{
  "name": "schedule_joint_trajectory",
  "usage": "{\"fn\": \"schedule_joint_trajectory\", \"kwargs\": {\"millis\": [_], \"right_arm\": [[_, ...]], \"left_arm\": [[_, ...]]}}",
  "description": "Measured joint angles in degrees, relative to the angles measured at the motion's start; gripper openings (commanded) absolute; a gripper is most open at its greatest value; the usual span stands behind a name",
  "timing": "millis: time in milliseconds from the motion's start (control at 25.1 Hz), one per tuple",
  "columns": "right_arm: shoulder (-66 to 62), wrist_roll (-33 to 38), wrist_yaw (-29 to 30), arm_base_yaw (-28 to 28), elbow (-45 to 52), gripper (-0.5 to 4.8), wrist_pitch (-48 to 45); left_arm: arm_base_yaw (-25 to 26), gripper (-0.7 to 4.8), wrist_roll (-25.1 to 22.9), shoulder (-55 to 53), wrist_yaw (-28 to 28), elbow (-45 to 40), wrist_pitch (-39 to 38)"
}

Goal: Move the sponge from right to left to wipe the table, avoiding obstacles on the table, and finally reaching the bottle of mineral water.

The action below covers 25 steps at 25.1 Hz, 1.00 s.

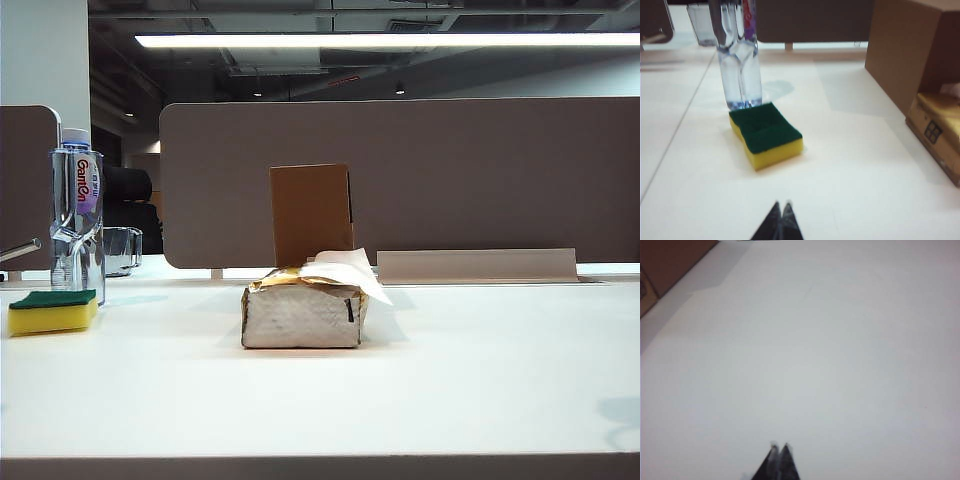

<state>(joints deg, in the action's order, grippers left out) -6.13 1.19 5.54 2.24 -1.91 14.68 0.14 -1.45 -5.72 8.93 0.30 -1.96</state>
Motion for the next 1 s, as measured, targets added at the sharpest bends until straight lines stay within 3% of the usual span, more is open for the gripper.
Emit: {"fn": "schedule_joint_trajectory", "kwargs": {"millis": [997], "right_arm": [[0.0, 0.0, 0.4, 0.0, 0.2, 0.00, -0.7]], "left_arm": [[0.0, -0.06, 1.1, 0.0, 0.0, 0.0, -2.1]]}}
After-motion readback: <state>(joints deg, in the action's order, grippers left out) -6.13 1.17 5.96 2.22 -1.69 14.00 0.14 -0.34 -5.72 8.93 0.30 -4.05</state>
